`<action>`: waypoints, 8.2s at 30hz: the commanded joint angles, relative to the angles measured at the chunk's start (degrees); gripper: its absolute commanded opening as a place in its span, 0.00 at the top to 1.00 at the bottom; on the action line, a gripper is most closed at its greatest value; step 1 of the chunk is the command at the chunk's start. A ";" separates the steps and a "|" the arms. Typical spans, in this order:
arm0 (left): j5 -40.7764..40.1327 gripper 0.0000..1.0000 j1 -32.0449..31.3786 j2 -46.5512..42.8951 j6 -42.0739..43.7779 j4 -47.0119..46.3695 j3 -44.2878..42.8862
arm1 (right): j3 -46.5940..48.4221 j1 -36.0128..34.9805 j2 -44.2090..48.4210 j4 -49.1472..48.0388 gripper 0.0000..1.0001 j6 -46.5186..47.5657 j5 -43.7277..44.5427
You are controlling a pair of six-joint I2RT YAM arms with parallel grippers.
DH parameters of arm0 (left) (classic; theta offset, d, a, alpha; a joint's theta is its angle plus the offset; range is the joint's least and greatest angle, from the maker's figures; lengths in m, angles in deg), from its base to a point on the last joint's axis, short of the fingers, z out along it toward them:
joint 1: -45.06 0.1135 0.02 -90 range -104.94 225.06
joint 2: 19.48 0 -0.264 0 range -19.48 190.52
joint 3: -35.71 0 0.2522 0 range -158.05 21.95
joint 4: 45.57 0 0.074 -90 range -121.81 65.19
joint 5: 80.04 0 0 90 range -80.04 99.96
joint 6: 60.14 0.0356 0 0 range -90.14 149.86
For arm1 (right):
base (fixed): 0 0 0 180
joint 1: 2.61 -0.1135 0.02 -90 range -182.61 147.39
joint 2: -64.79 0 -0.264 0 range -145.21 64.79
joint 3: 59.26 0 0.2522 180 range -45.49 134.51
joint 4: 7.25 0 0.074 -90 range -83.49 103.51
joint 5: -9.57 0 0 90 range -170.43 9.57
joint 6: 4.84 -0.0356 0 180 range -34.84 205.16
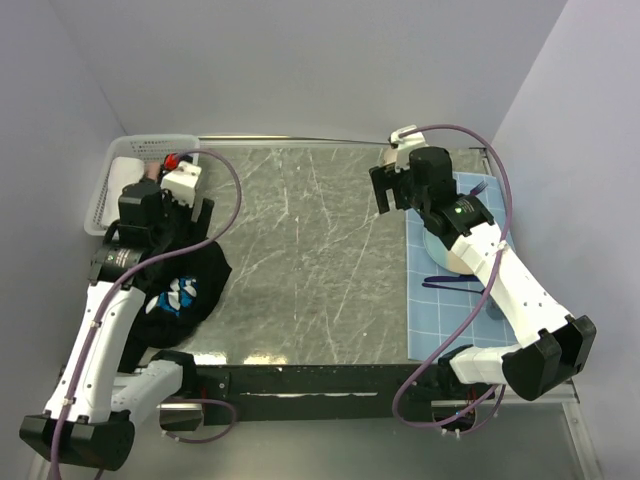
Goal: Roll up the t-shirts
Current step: Pick up the T-shirt at the corner of the board, then place the T-shirt at the center of the board, then pick up the T-shirt from the center of the board, then flatten out the T-shirt at the center of the board.
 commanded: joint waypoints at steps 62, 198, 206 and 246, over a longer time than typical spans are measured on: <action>21.15 0.16 -8.30 31.45 -12.02 9.60 -25.29 | -23.00 -18.29 9.22 -16.12 0.00 36.11 -26.87; 18.14 0.87 6.12 19.66 -11.07 -12.98 -6.42 | -1.74 19.59 -0.52 6.03 0.60 -20.48 -30.83; 13.22 0.25 6.03 25.30 -15.08 -6.65 -11.43 | 4.03 17.05 -4.57 4.89 0.34 -7.26 -38.97; 14.80 0.23 15.88 14.75 -24.33 -2.87 -4.92 | 22.07 -20.75 -47.20 2.52 0.43 48.96 -37.51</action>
